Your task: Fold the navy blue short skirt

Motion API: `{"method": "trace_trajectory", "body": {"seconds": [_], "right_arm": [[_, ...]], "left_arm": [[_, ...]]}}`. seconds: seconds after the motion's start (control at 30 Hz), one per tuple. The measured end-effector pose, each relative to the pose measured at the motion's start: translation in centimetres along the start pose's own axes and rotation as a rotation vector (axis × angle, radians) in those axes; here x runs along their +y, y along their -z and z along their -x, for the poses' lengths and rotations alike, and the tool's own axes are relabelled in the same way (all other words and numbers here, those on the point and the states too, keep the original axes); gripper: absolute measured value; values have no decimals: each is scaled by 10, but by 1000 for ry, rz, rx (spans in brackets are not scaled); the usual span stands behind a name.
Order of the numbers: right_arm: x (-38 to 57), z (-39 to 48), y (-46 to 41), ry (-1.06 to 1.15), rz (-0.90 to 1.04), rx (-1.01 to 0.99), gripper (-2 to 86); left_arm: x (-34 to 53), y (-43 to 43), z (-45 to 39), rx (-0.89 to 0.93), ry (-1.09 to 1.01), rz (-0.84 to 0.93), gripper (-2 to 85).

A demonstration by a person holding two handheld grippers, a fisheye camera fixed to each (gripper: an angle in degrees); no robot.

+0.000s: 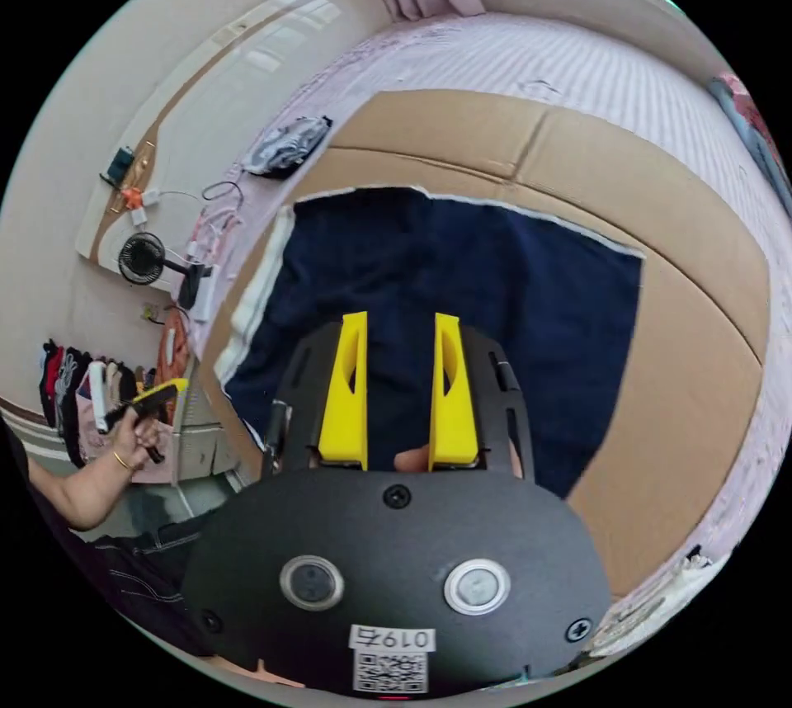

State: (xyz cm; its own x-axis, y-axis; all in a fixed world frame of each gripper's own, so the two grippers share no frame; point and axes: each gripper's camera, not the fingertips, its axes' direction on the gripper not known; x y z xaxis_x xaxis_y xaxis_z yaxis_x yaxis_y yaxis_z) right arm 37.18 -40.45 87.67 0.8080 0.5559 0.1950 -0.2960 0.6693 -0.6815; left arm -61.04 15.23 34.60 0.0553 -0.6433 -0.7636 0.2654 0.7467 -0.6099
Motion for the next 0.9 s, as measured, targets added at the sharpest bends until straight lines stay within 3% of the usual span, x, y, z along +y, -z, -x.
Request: {"method": "trace_trajectory", "body": {"seconds": [0.1,0.17,0.3,0.47,0.67,0.9], "right_arm": [[70,-61,46,-123,64,100,133],[105,-86,71,-195,87,95,140],[163,-103,123,-302,94,162,154],[206,-99,152,-337,132,60,155],[233,-72,203,-260,156,281,51],[280,-94,278,-230,181,191,-7]], "left_arm": [[-36,-22,-37,-18,-176,-47,26],[-65,-39,-41,45,-170,-72,40],[-112,-112,-39,76,-146,62,70],[-114,-143,-47,-103,-215,96,37],[-111,-154,-16,-175,-147,83,17],[-83,-186,-49,-427,-301,63,13]]}}
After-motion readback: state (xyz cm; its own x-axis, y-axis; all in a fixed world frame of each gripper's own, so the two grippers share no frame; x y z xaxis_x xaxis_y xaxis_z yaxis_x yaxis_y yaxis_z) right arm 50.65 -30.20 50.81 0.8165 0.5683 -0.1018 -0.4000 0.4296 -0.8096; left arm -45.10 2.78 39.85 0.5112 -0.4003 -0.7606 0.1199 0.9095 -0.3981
